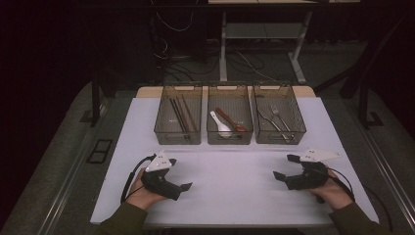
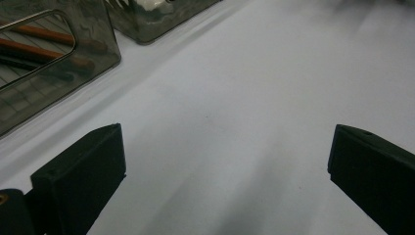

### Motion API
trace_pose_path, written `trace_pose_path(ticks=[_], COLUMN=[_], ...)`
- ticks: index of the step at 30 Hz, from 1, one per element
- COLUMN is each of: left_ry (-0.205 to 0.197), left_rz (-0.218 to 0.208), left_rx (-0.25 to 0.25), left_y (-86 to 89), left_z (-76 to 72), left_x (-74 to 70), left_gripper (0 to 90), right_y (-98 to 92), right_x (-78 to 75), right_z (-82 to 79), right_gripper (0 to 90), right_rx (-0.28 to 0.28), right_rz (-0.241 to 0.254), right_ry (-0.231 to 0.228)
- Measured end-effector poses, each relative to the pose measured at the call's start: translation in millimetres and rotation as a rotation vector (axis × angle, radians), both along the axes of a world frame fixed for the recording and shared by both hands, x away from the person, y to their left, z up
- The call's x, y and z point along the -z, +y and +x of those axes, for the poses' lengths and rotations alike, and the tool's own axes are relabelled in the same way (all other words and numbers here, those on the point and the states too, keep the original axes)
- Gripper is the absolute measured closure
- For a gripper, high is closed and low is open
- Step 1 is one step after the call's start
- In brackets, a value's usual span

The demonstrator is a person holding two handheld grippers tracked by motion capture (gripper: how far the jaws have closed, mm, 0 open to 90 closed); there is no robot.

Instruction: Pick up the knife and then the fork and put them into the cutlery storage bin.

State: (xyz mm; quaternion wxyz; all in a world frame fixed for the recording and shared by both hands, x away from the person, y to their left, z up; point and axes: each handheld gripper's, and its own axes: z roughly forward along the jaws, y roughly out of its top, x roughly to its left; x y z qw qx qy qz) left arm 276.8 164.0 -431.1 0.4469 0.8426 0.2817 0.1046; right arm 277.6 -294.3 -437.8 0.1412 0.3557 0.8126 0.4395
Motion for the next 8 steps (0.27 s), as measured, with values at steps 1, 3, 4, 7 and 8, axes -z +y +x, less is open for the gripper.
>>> trace_pose_path(ticks=[1,3,4,7,8], left_ry=[0.000,-0.001,-0.001,0.001,0.001], left_rz=[-0.001,0.003,0.003,0.002,0.006], left_rx=[0.000,0.003,0.004,0.004,0.004], left_y=[0.1,0.5,0.6,1.4,1.7], left_z=[0.0,0.2,0.3,0.2,0.5], left_x=[0.2,0.3,0.3,0.9,1.6], left_gripper=[0.0,0.0,0.0,0.0,0.0], right_y=[1.5,4.4,5.4,6.9,6.9], right_x=[2.2,4.6,4.9,5.0,5.2], right_z=[-1.9,-4.9,-5.6,-6.0,-6.0], right_gripper=[14.1,14.1,14.1,14.1,14.1], right_rx=[-0.008,-0.022,-0.028,-0.035,-0.036], right_rz=[-0.009,-0.024,-0.028,-0.022,-0.022], right_ry=[0.005,0.005,0.006,0.005,0.004])
